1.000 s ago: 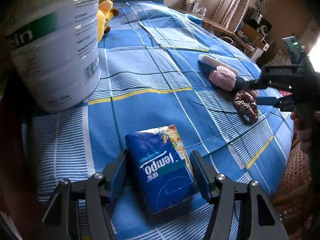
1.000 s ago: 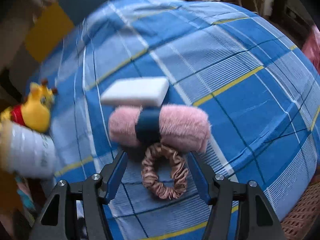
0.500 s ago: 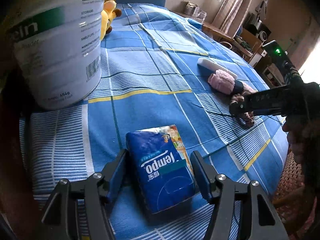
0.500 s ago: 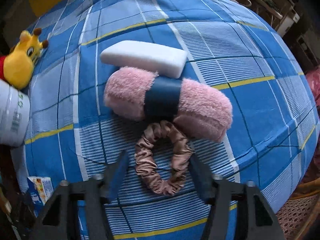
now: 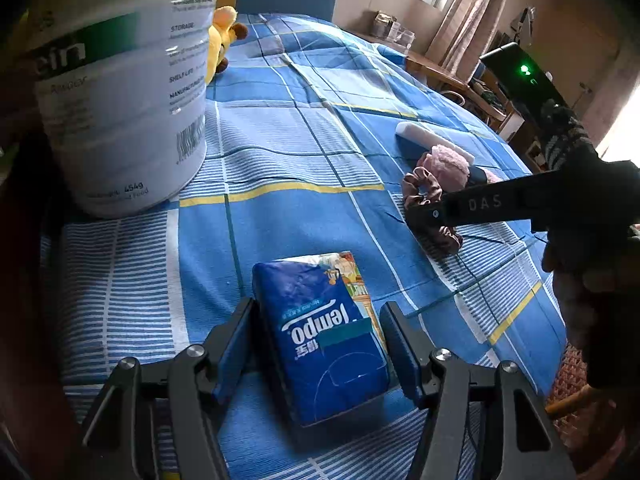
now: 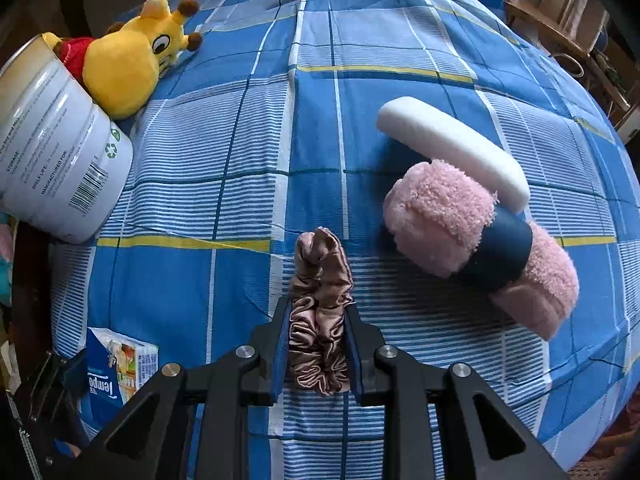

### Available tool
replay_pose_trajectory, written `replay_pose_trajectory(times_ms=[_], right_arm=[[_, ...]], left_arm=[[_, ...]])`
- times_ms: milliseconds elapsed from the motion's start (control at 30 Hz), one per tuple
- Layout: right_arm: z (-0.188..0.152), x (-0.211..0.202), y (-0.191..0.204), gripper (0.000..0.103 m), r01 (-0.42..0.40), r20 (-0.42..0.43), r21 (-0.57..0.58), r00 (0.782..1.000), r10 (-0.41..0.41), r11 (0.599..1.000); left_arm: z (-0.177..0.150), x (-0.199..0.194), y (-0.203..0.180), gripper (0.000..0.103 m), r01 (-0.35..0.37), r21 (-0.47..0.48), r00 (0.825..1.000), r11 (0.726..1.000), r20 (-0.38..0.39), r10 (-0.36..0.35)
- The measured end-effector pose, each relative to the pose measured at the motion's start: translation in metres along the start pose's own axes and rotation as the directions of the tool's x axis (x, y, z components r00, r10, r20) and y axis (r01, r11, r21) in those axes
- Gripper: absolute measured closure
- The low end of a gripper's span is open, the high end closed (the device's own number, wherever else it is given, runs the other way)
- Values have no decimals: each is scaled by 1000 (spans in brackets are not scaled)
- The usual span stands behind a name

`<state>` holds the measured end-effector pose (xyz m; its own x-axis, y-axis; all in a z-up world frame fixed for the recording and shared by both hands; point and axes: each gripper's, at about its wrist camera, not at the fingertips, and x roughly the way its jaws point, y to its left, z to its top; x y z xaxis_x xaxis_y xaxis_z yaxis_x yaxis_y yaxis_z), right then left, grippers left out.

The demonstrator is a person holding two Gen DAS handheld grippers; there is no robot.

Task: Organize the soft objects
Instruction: 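Grasp the brown satin scrunchie with the right tool while the left tool holds the tissues, then carry the tissue pack with the left tool and release it into the gold tray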

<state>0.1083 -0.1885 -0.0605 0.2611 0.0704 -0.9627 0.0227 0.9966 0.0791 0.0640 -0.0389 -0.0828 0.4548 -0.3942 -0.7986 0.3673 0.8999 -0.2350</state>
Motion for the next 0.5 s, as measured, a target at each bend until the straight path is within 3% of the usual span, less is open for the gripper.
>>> replay_pose_trajectory(times_ms=[500], right_arm=[[-5,3,9,74,18,31,-49,999,-16,999]], left_arm=[[-2,-4,-5,45,-63,-2,998,998,13,63]])
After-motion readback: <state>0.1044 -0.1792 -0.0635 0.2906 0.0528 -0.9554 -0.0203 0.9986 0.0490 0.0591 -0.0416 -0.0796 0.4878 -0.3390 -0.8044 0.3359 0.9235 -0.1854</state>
